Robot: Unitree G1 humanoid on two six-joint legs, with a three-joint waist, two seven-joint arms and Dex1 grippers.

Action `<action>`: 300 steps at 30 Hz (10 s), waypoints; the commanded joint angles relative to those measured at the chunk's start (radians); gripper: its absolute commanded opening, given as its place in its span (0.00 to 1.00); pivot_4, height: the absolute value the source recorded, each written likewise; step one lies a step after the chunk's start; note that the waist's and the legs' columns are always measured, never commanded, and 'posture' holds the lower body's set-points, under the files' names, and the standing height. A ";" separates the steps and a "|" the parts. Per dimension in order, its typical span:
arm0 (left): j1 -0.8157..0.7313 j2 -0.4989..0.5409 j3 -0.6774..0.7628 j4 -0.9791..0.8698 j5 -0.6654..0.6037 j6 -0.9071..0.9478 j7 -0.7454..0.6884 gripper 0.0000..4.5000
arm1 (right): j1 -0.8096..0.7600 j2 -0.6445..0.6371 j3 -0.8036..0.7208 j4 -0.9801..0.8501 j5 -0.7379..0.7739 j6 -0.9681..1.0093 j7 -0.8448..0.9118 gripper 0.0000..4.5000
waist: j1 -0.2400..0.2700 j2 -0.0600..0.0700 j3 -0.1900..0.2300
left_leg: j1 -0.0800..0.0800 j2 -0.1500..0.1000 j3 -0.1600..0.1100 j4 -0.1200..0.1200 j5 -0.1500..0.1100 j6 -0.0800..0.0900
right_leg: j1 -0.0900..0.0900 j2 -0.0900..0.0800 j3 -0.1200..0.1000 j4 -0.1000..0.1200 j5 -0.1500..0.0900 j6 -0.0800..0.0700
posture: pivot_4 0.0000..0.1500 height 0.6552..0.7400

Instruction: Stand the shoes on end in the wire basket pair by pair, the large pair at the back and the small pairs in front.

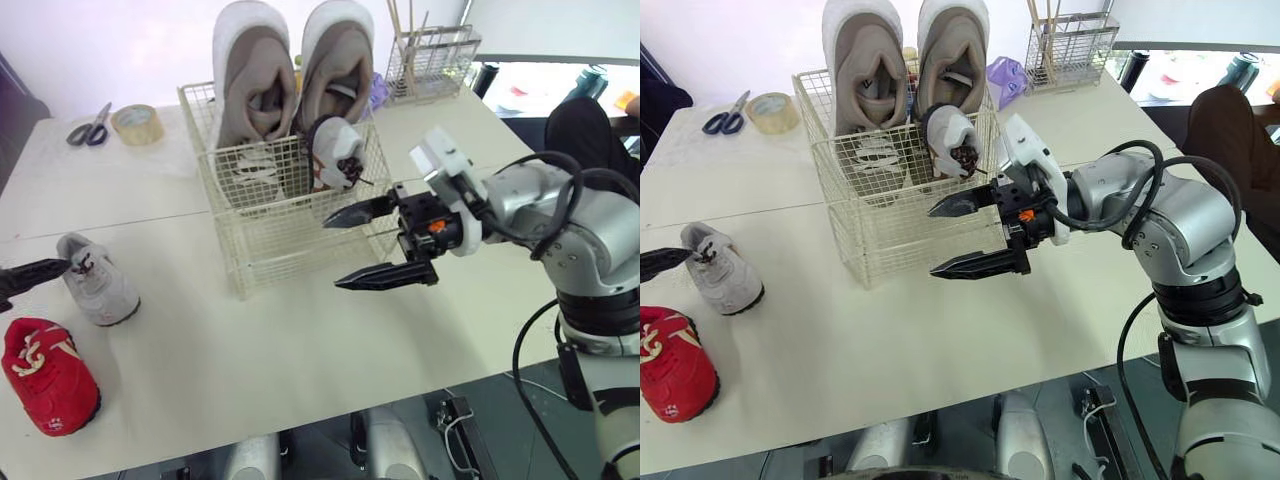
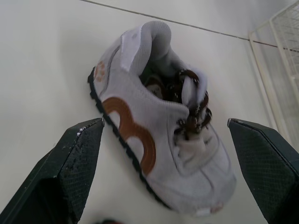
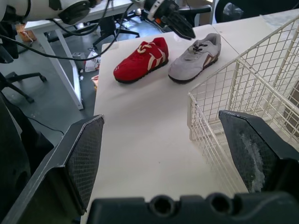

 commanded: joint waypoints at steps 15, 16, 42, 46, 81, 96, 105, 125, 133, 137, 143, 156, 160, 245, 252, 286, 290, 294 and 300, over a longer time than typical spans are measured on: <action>-0.281 -0.161 -0.152 0.315 0.320 -0.130 -0.079 0.69 | 0.030 -0.122 0.006 -0.082 -0.123 -0.035 -0.061 1.00 | 0.007 -0.001 0.000 | 0.001 0.001 0.003 0.004 0.000 0.001 | 0.003 0.003 -0.001 0.001 0.001 0.002 | 1.00 1.00; -0.284 -0.168 -0.146 0.318 0.323 -0.133 -0.075 0.57 | 0.031 -0.123 0.007 -0.080 -0.128 -0.037 -0.062 1.00 | 0.007 -0.001 0.000 | 0.001 0.001 0.003 0.005 0.000 0.001 | 0.003 0.003 -0.001 0.001 0.001 0.002 | 1.00 1.00; -0.102 -0.302 0.510 -0.862 -0.090 -0.208 0.400 0.05 | -0.004 -0.133 -0.157 0.088 -0.079 -0.038 -0.041 1.00 | 0.005 -0.006 0.000 | -0.002 0.003 -0.005 0.014 -0.005 0.001 | 0.009 -0.004 -0.004 -0.004 0.006 0.002 | 1.00 1.00; -0.125 -0.417 0.465 -1.195 -0.157 -0.169 0.639 0.05 | -0.013 -0.135 -0.153 0.130 -0.094 -0.058 -0.026 1.00 | 0.003 -0.005 0.000 | 0.004 -0.001 -0.001 0.014 -0.008 0.005 | 0.015 -0.009 -0.004 -0.006 0.007 0.004 | 1.00 1.00; -0.078 -0.929 -0.286 -0.996 0.677 -1.193 0.899 0.05 | 0.143 -0.284 -0.293 0.084 -0.062 0.075 -0.078 1.00 | 0.029 -0.004 0.000 | 0.003 0.002 -0.001 0.020 -0.007 0.011 | 0.016 -0.002 -0.004 -0.008 0.011 0.011 | 1.00 1.00; -0.018 -0.975 -0.298 -0.850 0.741 -1.213 0.923 0.05 | 0.142 -0.243 -0.286 0.051 -0.001 0.113 -0.184 1.00 | 0.031 -0.003 -0.001 | 0.003 0.001 -0.001 0.021 -0.007 0.012 | 0.017 -0.002 -0.004 -0.007 0.011 0.011 | 1.00 1.00; 0.063 -0.962 -0.280 -0.976 0.678 -1.089 0.855 0.47 | 0.140 -0.229 -0.263 0.060 -0.009 0.091 -0.201 1.00 | 0.028 0.000 -0.003 | 0.004 0.002 -0.001 0.021 -0.007 0.012 | 0.017 -0.002 -0.004 -0.007 0.011 0.011 | 1.00 1.00; 0.302 -0.937 -0.210 -1.270 0.589 -0.861 0.818 0.69 | 0.139 -0.187 -0.211 0.140 -0.066 -0.009 -0.159 1.00 | 0.026 0.000 -0.003 | 0.003 0.002 -0.001 0.020 -0.007 0.012 | 0.017 -0.001 -0.004 -0.008 0.009 0.007 | 1.00 1.00; 0.441 -0.891 -0.118 -1.538 0.443 -0.632 0.782 0.69 | 0.131 -0.169 -0.175 0.200 -0.098 -0.046 -0.121 1.00 | 0.026 0.000 -0.003 | 0.003 0.002 -0.001 0.020 -0.007 0.012 | 0.016 -0.001 -0.004 -0.008 0.009 0.007 | 1.00 1.00; 0.480 -0.871 -0.023 -1.681 0.261 -0.465 0.795 0.96 | 0.118 -0.135 -0.169 0.316 -0.161 -0.135 -0.122 1.00 | 0.027 0.000 -0.003 | 0.003 0.002 -0.001 0.020 -0.007 0.012 | 0.017 -0.001 -0.004 -0.008 0.009 0.007 | 1.00 1.00; 0.297 -0.437 0.232 -1.669 -0.465 -0.124 0.731 0.99 | 0.089 -0.245 -0.180 0.507 -0.241 -0.211 -0.002 1.00 | 0.034 0.001 0.000 | 0.002 0.002 -0.006 0.021 -0.006 0.010 | 0.017 0.001 -0.005 -0.007 0.008 0.007 | 1.00 1.00; 0.027 -0.327 -0.123 -1.614 -0.968 -0.124 0.887 0.99 | 0.238 -0.296 -0.504 0.788 -0.357 -0.475 -0.291 1.00 | 0.032 0.009 -0.002 | 0.005 0.000 0.000 0.019 -0.006 0.011 | 0.023 0.004 -0.003 -0.016 0.009 0.008 | 1.00 1.00; 0.034 -0.364 -0.195 -1.621 -0.971 -0.129 0.859 0.99 | 0.416 -0.257 -0.626 0.731 -0.376 -0.531 -0.409 1.00 | 0.029 0.010 -0.002 | 0.005 0.000 0.000 0.019 -0.003 0.006 | 0.025 0.004 -0.003 -0.018 0.009 0.008 | 1.00 1.00; 0.600 -0.082 0.636 -1.399 -1.311 0.012 0.605 1.00 | -0.647 -0.127 0.412 0.613 -0.003 -1.063 0.429 0.26 | -0.005 0.027 0.006 | 0.013 0.002 0.002 0.005 -0.011 0.003 | 0.017 0.005 0.006 -0.020 0.006 0.009 | 1.00 1.00; 0.475 0.013 0.450 -1.310 -1.308 0.036 0.527 1.00 | -0.670 -0.165 0.533 0.570 0.067 -1.160 0.429 0.26 | -0.003 0.026 0.006 | 0.008 0.001 0.005 0.004 -0.008 0.004 | 0.013 0.006 0.006 -0.017 0.006 0.009 | 1.00 1.00; 0.275 -0.347 0.088 -1.420 -1.221 -0.103 0.641 0.05 | -0.299 -0.222 0.039 0.574 0.178 -0.270 0.101 0.89 | 0.008 0.021 0.005 | 0.003 0.002 -0.003 0.018 -0.007 0.003 | 0.015 0.004 0.003 -0.008 0.005 0.008 | 1.00 1.00; 0.268 -0.418 0.072 -1.434 -1.197 -0.163 0.672 0.05 | -0.098 -0.082 -0.180 0.433 0.605 0.053 -0.230 0.89 | 0.000 0.021 0.005 | 0.004 0.002 -0.003 0.018 -0.008 0.005 | 0.014 0.003 0.003 -0.006 0.006 0.007 | 1.00 1.00; 0.222 -0.445 0.028 -1.397 -1.134 -0.157 0.634 0.05 | -0.009 0.048 -0.228 0.366 0.770 0.170 -0.384 0.89 | 0.003 0.021 0.005 | 0.005 0.001 -0.003 0.018 -0.008 0.006 | 0.016 0.005 0.003 -0.006 0.006 0.007 | 1.00 1.00; 0.168 -0.473 -0.010 -1.367 -1.078 -0.158 0.615 0.05 | 0.017 0.141 -0.252 0.286 0.840 0.206 -0.539 0.89 | 0.014 0.018 0.003 | 0.004 0.000 -0.003 0.020 -0.009 0.008 | 0.017 0.006 0.003 -0.006 0.006 0.008 | 1.00 1.00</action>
